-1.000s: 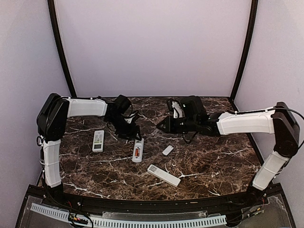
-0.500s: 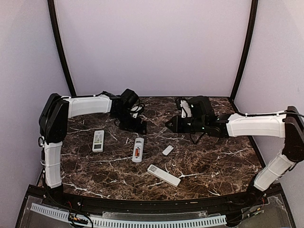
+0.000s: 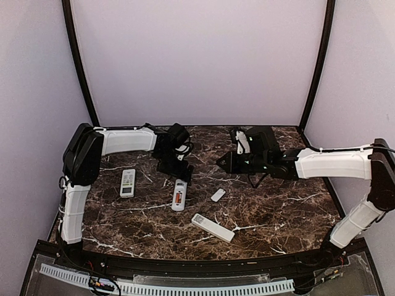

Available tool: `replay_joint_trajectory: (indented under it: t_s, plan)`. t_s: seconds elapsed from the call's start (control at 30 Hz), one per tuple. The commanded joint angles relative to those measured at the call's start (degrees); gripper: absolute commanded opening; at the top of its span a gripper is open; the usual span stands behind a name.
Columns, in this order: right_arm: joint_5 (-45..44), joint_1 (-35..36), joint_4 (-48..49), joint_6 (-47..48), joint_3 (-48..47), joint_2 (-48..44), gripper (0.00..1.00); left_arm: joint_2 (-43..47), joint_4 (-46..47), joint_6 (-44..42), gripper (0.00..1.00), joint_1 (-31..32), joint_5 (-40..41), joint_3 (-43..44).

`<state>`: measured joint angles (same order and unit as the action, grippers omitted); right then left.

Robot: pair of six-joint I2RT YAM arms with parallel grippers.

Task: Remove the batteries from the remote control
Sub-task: Adjust the remote control without the battery cover at the center of the board.

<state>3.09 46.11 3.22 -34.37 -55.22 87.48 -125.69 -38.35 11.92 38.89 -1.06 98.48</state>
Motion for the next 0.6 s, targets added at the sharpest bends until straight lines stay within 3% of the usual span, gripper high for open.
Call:
replay_joint_trajectory:
  t_s: [0.0, 0.57]
  plan:
    - [-0.3, -0.2, 1.6, 0.3, 0.4, -0.8, 0.00, -0.1, -3.9, -2.1, 0.94, 0.0, 2.9, 1.3]
    - [-0.5, -0.2, 1.3, 0.5, 0.0, -0.5, 0.00, 0.9, -9.9, -4.5, 0.94, -0.1, 7.1, 0.3]
